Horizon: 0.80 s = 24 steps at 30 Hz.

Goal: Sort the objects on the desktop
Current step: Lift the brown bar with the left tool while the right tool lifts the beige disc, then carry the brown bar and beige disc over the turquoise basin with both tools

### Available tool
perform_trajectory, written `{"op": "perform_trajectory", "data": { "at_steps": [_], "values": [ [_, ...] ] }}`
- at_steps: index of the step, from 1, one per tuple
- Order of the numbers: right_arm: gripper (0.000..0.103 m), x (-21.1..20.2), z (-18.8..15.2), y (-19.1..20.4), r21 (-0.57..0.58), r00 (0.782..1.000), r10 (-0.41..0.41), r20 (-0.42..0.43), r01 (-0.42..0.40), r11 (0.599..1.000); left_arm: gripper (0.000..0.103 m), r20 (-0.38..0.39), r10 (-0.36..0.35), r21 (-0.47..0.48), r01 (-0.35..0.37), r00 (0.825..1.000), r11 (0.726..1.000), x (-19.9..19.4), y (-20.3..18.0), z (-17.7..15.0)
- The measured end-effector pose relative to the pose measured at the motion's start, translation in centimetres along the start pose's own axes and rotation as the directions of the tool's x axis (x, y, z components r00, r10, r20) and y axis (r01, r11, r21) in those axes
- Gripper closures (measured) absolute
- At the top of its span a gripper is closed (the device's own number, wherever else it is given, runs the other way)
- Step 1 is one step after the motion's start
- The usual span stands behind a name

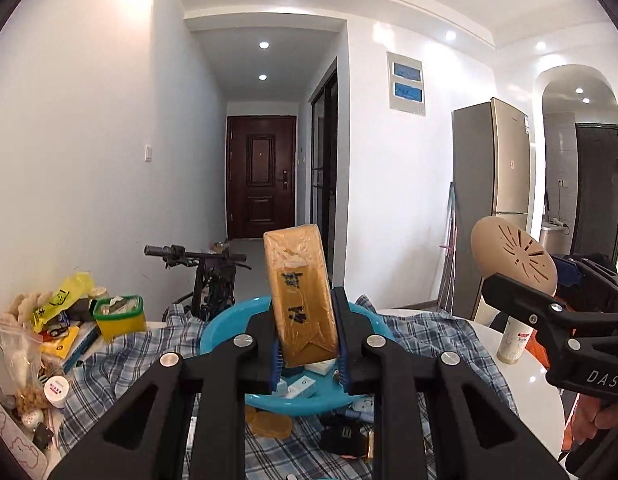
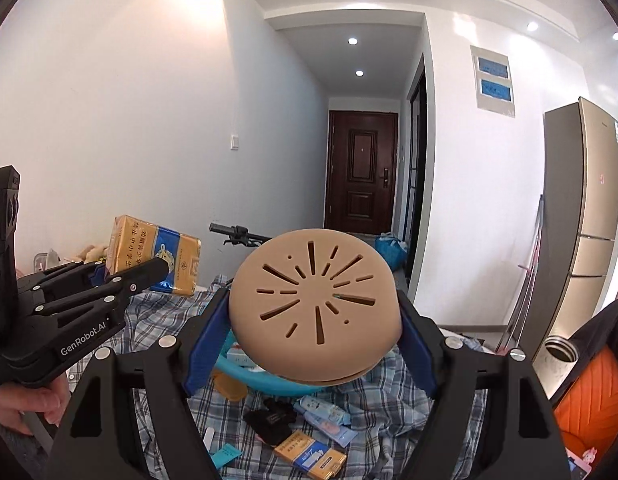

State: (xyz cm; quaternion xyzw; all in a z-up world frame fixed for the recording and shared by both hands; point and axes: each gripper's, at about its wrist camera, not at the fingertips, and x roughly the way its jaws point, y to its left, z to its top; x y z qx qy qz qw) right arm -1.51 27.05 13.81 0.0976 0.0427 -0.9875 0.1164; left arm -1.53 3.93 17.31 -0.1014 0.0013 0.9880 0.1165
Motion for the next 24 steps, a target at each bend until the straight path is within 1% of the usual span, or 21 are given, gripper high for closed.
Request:
{"op": "perform_trajectory", "data": {
  "at_steps": [4,8,12,17,24],
  "values": [
    [0.027,-0.8,1.8,-0.1,-0.004,0.998,-0.016,0.055,0.017,1.0,0.08,0.039,-0.016,0.014,0.015,0.999,1.0,-0.5,-0.4,1.4],
    [0.027,-1.7,2.7,-0.2,-0.003,0.995,-0.02,0.096,0.021,1.0,0.08,0.049,-0.026,0.028,0.025,0.998,0.999,-0.9,-0.9,1.7],
    [0.027,-2.0,2.6,0.2,-0.013,0.995,-0.01,0.101,0.012,1.0,0.08,0.047,-0.03,0.036,0.028,0.998,0.999,-1.1,-1.1,1.8],
    [0.027,-1.9,2.4,0.3,-0.023,0.995,0.006,0.098,-0.004,1.0,0.08,0.024,-0.061,0.019,0.06,0.998,0.998,-1.3,-0.9,1.9],
    [0.027,-2.2,2.1,0.5,-0.04,0.995,0.017,0.097,-0.013,0.999,0.08,0.025,-0.055,0.021,0.054,0.998,0.998,-1.5,-0.9,1.6]
  ]
}}
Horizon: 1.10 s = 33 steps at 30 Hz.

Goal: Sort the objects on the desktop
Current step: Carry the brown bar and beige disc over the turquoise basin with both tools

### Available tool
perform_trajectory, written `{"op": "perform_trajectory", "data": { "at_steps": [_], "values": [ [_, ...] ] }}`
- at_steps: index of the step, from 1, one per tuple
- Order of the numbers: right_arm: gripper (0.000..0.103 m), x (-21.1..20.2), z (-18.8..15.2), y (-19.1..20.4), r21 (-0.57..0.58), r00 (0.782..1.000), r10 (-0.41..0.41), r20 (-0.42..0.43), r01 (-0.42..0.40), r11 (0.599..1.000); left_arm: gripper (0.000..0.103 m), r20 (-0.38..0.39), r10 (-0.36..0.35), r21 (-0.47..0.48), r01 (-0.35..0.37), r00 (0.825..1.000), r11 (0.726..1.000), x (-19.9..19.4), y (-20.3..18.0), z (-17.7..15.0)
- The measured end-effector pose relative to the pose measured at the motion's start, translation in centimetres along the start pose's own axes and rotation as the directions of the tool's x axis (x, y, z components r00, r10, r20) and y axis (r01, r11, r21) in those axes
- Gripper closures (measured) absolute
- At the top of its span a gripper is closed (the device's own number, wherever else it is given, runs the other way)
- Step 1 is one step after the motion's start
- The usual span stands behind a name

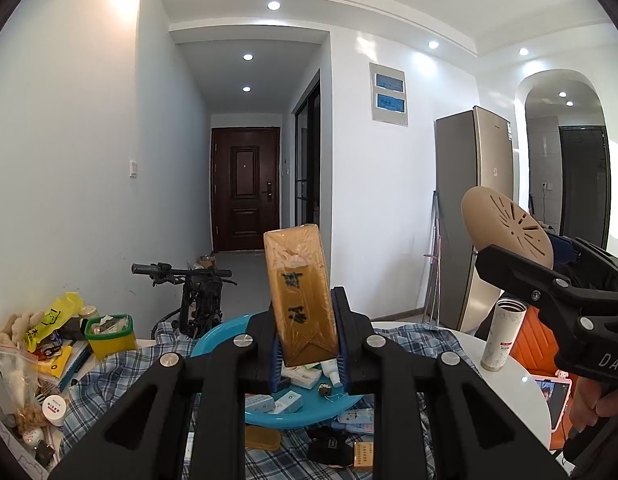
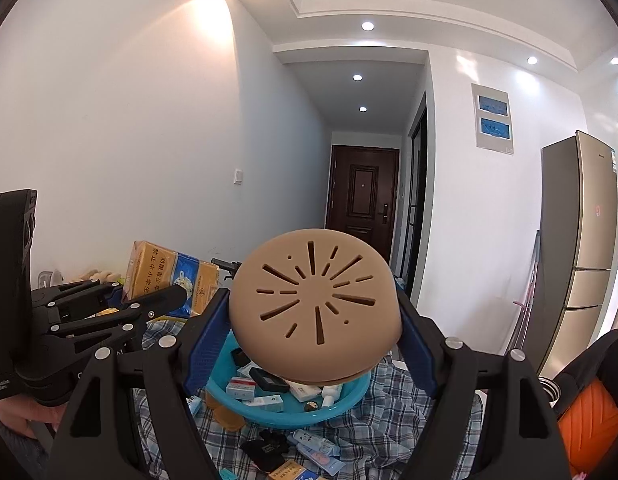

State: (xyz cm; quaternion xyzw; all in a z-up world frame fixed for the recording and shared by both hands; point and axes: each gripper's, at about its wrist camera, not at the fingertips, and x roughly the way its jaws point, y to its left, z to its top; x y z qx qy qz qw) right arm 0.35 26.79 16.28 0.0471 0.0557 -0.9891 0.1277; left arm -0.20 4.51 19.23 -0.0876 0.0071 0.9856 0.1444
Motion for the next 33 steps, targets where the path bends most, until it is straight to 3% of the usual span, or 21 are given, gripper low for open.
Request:
{"op": "perform_trajectory", "data": {
  "at_steps": [8,17,24,33],
  "values": [
    [0.027,2.1,-0.3,0.3,0.005,1.0,0.015,-0.024,-0.015,1.0,0.08,-0.024,0.002,0.001,-0.002,1.0,1.0,1.5,0.1,-0.7],
    [0.026,6.4,-1.5,0.6,-0.005,0.997,0.028,-0.075,-0.028,1.0,0.08,-0.074,0.018,-0.024,-0.02,0.997,1.0,6.5,1.6,-2.1],
    [0.026,9.7,-0.8,1.1,-0.074,0.997,0.021,-0.076,-0.026,0.997,0.08,-0.101,0.057,-0.029,-0.06,0.993,0.998,11.5,3.0,-2.6],
    [0.026,15.8,1.0,-1.7,0.021,0.998,0.01,-0.059,-0.009,1.0,0.08,-0.077,0.06,-0.068,-0.066,0.995,0.996,17.5,5.1,-0.3]
  ]
}}
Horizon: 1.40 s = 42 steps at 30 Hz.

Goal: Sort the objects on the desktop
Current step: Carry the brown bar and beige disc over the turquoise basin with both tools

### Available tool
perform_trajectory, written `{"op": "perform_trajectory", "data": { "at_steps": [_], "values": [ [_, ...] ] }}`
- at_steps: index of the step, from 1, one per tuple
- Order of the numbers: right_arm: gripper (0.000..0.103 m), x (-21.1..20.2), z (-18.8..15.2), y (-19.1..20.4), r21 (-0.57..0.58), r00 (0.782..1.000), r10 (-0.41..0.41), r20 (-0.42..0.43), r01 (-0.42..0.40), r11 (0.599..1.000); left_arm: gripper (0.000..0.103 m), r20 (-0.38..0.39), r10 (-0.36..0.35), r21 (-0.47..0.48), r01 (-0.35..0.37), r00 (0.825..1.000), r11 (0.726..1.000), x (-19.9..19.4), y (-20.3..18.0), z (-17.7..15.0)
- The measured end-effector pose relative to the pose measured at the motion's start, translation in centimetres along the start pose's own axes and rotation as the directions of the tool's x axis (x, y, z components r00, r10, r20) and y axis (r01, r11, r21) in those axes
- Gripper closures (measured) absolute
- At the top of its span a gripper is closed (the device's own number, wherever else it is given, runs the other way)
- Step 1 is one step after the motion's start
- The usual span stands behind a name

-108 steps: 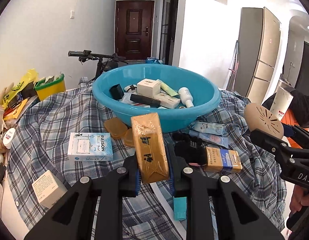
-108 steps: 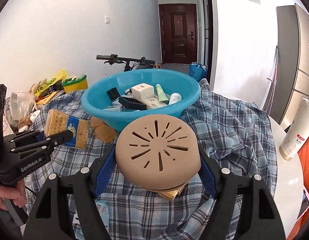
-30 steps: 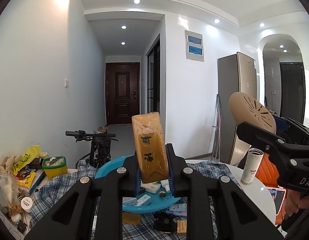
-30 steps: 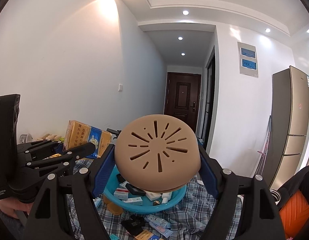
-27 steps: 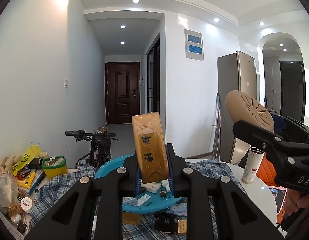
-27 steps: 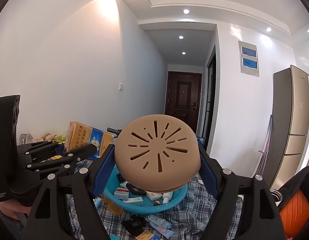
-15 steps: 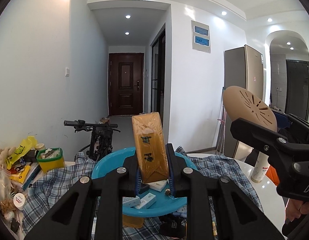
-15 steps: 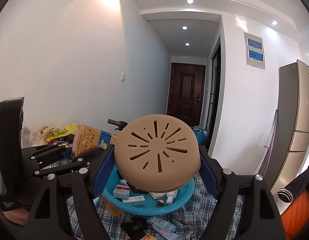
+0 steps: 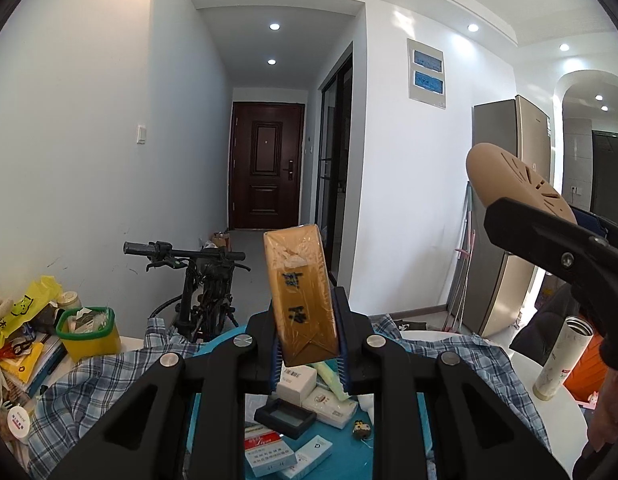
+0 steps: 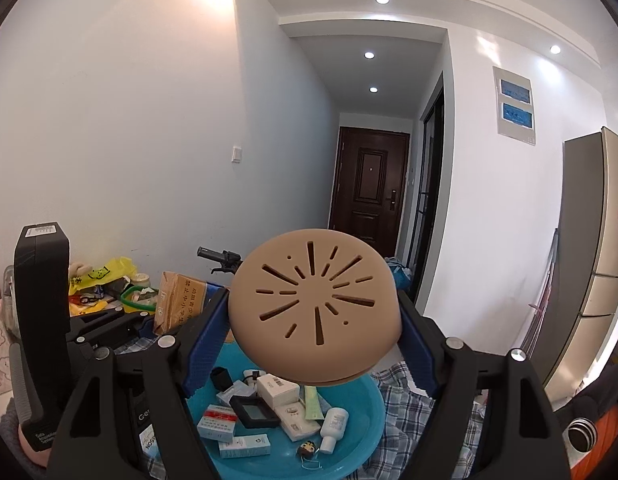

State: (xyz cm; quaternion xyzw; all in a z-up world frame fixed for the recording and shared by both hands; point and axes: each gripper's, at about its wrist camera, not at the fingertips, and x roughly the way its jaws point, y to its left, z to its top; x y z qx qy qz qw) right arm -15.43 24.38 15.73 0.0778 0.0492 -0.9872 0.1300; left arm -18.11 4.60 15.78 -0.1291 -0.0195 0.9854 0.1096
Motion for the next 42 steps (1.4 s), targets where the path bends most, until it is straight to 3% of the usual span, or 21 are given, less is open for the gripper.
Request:
{"op": "perform_trajectory", "data": {
  "at_steps": [3,9,17,21,23,29,35,38,42],
  "values": [
    [0.026,2.1,0.0,-1.0,0.048,1.0,0.0,0.0,0.0,0.999,0.08,0.018,-0.031,0.015,0.031,0.999,0.999,1.7,-0.2,0.6],
    [0.026,6.8,-1.7,-2.1,0.067,0.998,0.008,-0.063,-0.004,0.998,0.08,0.049,-0.012,0.103,0.006,0.999,0.995,4.4,-1.2,0.5],
    [0.025,9.3,-2.8,-3.7,0.092,0.995,-0.034,-0.089,0.043,0.995,0.08,0.02,-0.048,0.032,0.048,0.999,0.998,8.2,0.4,-0.1],
    [0.025,9.8,-3.0,-3.9,0.094,0.994,-0.041,-0.098,0.05,0.994,0.08,0.043,0.011,0.0,-0.011,0.999,1.0,8.4,2.1,-0.8],
    [0.025,10.2,-3.0,-3.9,0.095,0.993,-0.049,-0.105,0.059,0.994,0.08,0.014,0.0,0.005,0.0,1.0,1.0,8.7,2.8,-0.5],
    [0.025,10.3,-3.2,-2.7,0.077,0.995,-0.042,-0.095,0.05,0.996,0.08,0.035,0.016,-0.043,-0.014,0.999,0.999,7.6,4.7,0.1],
    [0.024,10.1,-3.1,-2.5,0.069,0.996,-0.039,-0.081,0.045,0.997,0.08,-0.069,0.009,-0.113,-0.016,0.998,0.993,9.2,6.4,-0.2],
    [0.024,10.8,-3.5,-2.8,0.081,0.994,-0.02,-0.108,0.029,0.996,0.08,-0.089,0.046,-0.092,-0.054,0.995,0.994,10.0,6.4,-0.6],
    [0.024,12.8,-4.5,-2.6,0.057,0.983,-0.029,-0.179,0.04,0.998,0.08,-0.215,0.056,-0.045,-0.067,0.975,0.997,12.8,5.9,-2.0]
  ]
}}
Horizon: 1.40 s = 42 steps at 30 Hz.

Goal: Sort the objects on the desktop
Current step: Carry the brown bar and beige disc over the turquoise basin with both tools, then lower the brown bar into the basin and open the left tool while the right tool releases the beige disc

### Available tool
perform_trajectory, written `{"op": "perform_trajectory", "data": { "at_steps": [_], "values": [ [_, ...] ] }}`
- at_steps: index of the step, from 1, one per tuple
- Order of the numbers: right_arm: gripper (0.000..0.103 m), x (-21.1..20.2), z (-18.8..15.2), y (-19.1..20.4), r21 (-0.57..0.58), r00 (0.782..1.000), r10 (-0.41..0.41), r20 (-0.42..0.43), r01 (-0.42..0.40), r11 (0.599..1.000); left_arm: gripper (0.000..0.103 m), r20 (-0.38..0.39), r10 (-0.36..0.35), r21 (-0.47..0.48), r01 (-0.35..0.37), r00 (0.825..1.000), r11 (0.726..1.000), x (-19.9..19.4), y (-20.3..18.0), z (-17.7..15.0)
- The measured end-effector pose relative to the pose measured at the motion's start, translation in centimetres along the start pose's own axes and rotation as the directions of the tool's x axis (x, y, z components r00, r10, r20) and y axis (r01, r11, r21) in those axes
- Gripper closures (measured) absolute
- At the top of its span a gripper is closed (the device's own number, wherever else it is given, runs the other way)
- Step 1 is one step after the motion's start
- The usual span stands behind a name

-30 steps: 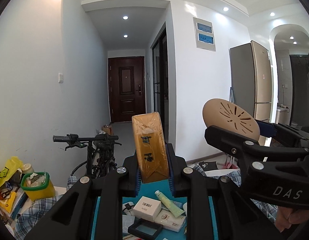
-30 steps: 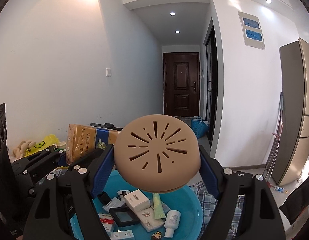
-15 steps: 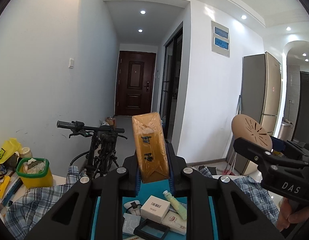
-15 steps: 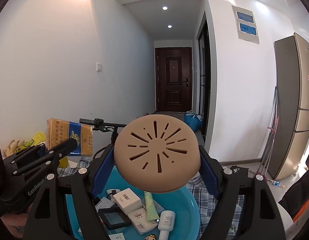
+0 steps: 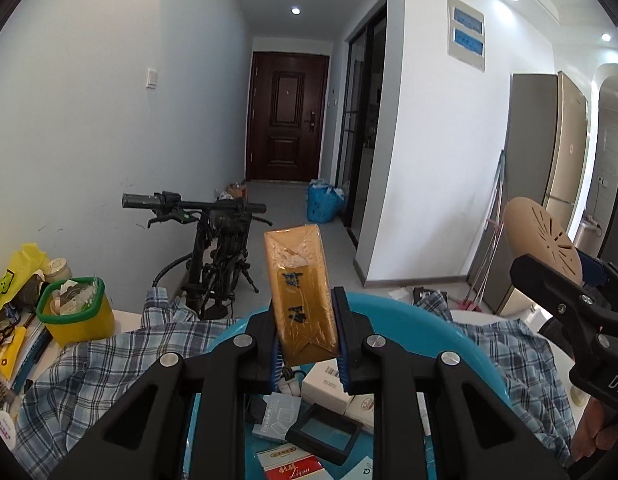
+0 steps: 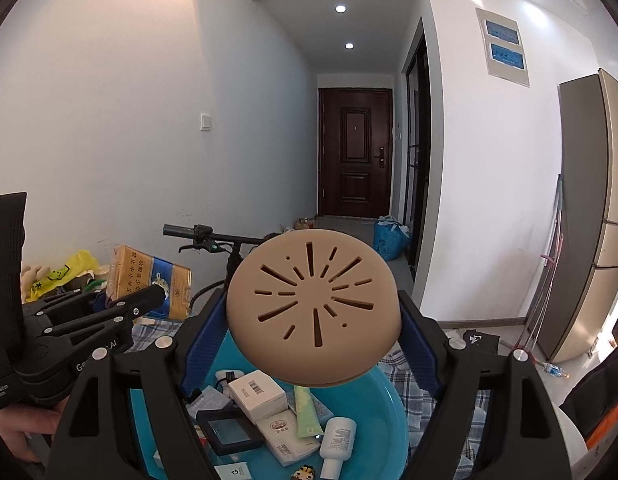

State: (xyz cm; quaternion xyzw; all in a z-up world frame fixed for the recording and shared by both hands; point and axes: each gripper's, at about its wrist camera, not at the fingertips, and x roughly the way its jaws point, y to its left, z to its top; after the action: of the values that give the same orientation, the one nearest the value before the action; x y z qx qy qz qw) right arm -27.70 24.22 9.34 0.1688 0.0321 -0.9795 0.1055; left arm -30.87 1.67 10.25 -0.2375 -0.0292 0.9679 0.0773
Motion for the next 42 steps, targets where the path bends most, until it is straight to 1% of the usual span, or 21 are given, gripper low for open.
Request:
{"op": "perform_trajectory", "data": {
  "at_steps": [3,5,7,9,11,12,15,18,20,23,28,33,34,35,36,37,38,39,40,42],
  "values": [
    [0.024,2.5,-0.9,-0.2,0.021,0.996,0.043,-0.078,-0.041,0.999,0.08,-0.106,-0.012,-0.02,0.01,0.994,1.0,3.0,0.2,-1.0],
    [0.024,3.8,-1.5,-0.6,0.043,0.991,0.056,-0.119,-0.051,0.998,0.08,-0.177,-0.034,-0.019,0.031,0.984,0.999,4.6,0.2,-1.8],
    [0.024,5.1,-2.0,-0.9,0.053,0.985,0.062,-0.158,-0.054,0.997,0.08,-0.24,-0.055,-0.016,0.053,0.969,0.998,5.9,0.1,-2.6],
    [0.024,6.2,-2.7,-1.0,0.061,0.977,0.069,-0.201,-0.058,0.996,0.08,-0.3,-0.07,-0.017,0.069,0.951,0.998,7.3,0.0,-3.4],
    [0.024,7.2,-3.4,-1.0,0.07,0.965,0.082,-0.25,-0.067,0.995,0.08,-0.355,-0.069,-0.018,0.067,0.932,0.998,8.5,-0.2,-4.2],
    [0.024,7.8,-3.6,-1.1,0.074,0.958,0.091,-0.273,-0.074,0.995,0.08,-0.372,-0.063,-0.016,0.062,0.926,0.998,8.9,-0.2,-4.5],
    [0.024,9.0,-4.4,-1.3,0.078,0.942,0.1,-0.321,-0.079,0.994,0.08,-0.406,-0.041,-0.011,0.04,0.913,0.999,9.6,0.0,-5.1],
    [0.024,9.5,-4.9,-1.3,0.073,0.935,0.094,-0.343,-0.073,0.995,0.08,-0.421,-0.027,-0.007,0.027,0.907,1.0,9.7,0.1,-5.2],
    [0.024,9.5,-5.0,-1.3,0.071,0.933,0.085,-0.348,-0.065,0.995,0.08,-0.435,-0.018,-0.009,0.015,0.9,1.0,9.8,0.2,-5.4],
    [0.024,9.5,-5.2,-1.1,0.061,0.932,0.086,-0.353,-0.069,0.996,0.08,-0.435,-0.018,-0.017,0.012,0.9,1.0,9.8,0.4,-5.3],
    [0.024,9.7,-5.3,-0.6,0.046,0.931,0.082,-0.355,-0.071,0.996,0.08,-0.418,-0.014,-0.016,0.008,0.908,1.0,9.3,0.4,-4.8],
    [0.024,10.2,-5.6,-0.7,0.047,0.924,0.08,-0.373,-0.067,0.997,0.08,-0.419,-0.015,-0.016,0.009,0.908,1.0,9.3,0.2,-4.7],
    [0.024,10.3,-5.7,-0.7,0.048,0.924,0.08,-0.375,-0.067,0.997,0.077,-0.421,-0.013,-0.023,0.004,0.907,1.0,9.4,0.3,-4.6],
    [0.024,10.3,-5.7,-0.8,0.048,0.923,0.081,-0.376,-0.068,0.997,0.061,-0.423,-0.006,-0.03,-0.008,0.906,1.0,9.4,0.4,-4.6],
    [0.024,10.3,-5.7,-0.8,0.048,0.923,0.081,-0.376,-0.068,0.997,0.048,-0.422,0.009,-0.033,-0.025,0.907,0.999,9.4,0.6,-4.6],
    [0.024,10.3,-5.7,-0.8,0.048,0.923,0.081,-0.376,-0.068,0.997,0.023,-0.411,0.027,-0.033,-0.045,0.911,0.998,9.4,0.7,-4.5],
    [0.024,10.3,-5.7,-0.8,0.049,0.923,0.081,-0.375,-0.067,0.997,0.017,-0.389,0.044,-0.032,-0.062,0.92,0.998,9.2,0.8,-4.4],
    [0.024,10.3,-5.7,-0.8,0.048,0.923,0.08,-0.375,-0.066,0.997,0.017,-0.369,0.059,-0.029,-0.075,0.927,0.997,8.9,0.9,-4.2],
    [0.024,10.3,-5.7,-0.8,0.047,0.923,0.08,-0.375,-0.067,0.997,0.017,-0.364,0.069,-0.024,-0.084,0.929,0.996,8.7,0.9,-4.1],
    [0.024,10.3,-5.7,-0.8,0.047,0.924,0.08,-0.374,-0.068,0.997,0.017,-0.356,0.07,-0.014,-0.08,0.932,0.997,8.3,1.0,-3.8]
  ]
}}
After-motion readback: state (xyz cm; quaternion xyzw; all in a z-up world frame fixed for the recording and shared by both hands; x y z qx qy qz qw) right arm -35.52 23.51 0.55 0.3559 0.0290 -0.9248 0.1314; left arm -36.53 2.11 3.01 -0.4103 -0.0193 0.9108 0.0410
